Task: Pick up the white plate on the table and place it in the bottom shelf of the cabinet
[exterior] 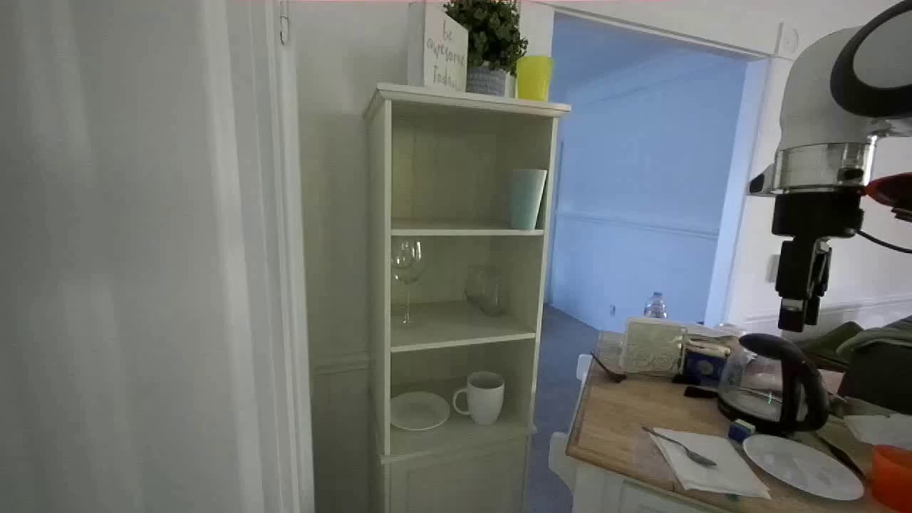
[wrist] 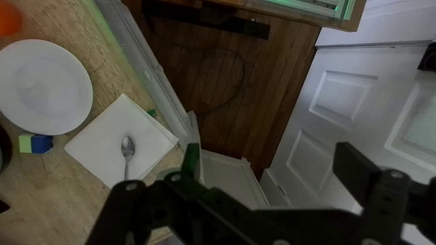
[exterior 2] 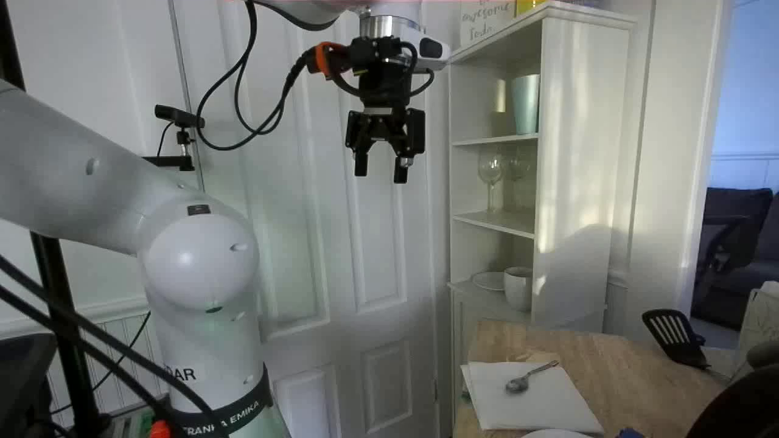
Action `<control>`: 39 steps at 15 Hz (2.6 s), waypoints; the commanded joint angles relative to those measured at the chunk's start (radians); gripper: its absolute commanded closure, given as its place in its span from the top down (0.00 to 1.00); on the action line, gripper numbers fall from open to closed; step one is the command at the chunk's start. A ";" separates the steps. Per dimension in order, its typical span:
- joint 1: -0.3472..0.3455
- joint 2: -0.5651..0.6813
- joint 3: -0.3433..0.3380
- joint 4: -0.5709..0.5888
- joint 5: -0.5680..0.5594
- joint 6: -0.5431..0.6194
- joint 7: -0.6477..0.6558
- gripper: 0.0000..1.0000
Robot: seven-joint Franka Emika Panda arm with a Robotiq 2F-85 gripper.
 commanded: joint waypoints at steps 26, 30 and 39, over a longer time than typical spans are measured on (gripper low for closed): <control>-0.256 0.458 0.251 -0.091 -0.058 0.839 0.938 1.00; -0.245 0.479 0.242 -0.092 -0.130 0.837 1.016 1.00; -0.253 0.479 0.253 -0.096 -0.147 0.840 1.056 1.00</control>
